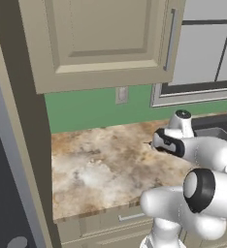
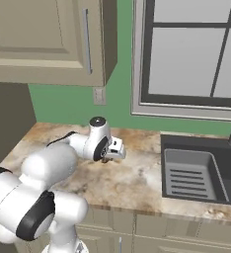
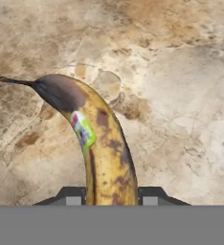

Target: Open the fridge, remove the banana, squash, and chicken drumstick, and place them on any counter.

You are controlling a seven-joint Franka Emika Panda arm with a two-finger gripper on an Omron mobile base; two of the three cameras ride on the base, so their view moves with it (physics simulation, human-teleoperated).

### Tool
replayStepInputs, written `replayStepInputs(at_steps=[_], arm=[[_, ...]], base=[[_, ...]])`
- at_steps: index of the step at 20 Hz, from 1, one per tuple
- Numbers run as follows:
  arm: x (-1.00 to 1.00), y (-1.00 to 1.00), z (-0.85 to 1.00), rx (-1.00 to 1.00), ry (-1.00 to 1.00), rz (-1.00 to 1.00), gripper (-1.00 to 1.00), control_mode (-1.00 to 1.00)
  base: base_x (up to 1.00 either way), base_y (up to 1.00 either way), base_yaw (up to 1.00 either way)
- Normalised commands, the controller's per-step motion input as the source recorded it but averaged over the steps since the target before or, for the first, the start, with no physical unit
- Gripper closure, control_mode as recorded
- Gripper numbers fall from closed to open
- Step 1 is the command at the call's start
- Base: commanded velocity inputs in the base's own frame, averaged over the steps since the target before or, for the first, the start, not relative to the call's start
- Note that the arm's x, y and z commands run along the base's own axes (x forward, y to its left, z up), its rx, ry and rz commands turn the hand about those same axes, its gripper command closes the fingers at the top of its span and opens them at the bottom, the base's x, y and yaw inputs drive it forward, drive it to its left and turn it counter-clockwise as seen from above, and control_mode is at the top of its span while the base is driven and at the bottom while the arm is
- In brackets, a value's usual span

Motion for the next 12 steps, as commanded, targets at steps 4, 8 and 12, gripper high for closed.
replayStepInputs(at_steps=[4, 8, 12], arm=[[0.39, -0.01, -0.37, 0.0, 0.0, 0.0, 1.0, -1.0], [0.25, -0.03, -0.36, 0.0, 0.0, 0.0, 1.0, -1.0], [0.09, -0.04, -0.32, 0.0, 0.0, 0.0, 1.0, -1.0]], base=[[0.0, 0.0, 0.0], [0.0, 0.0, 0.0], [0.0, 0.0, 0.0]])
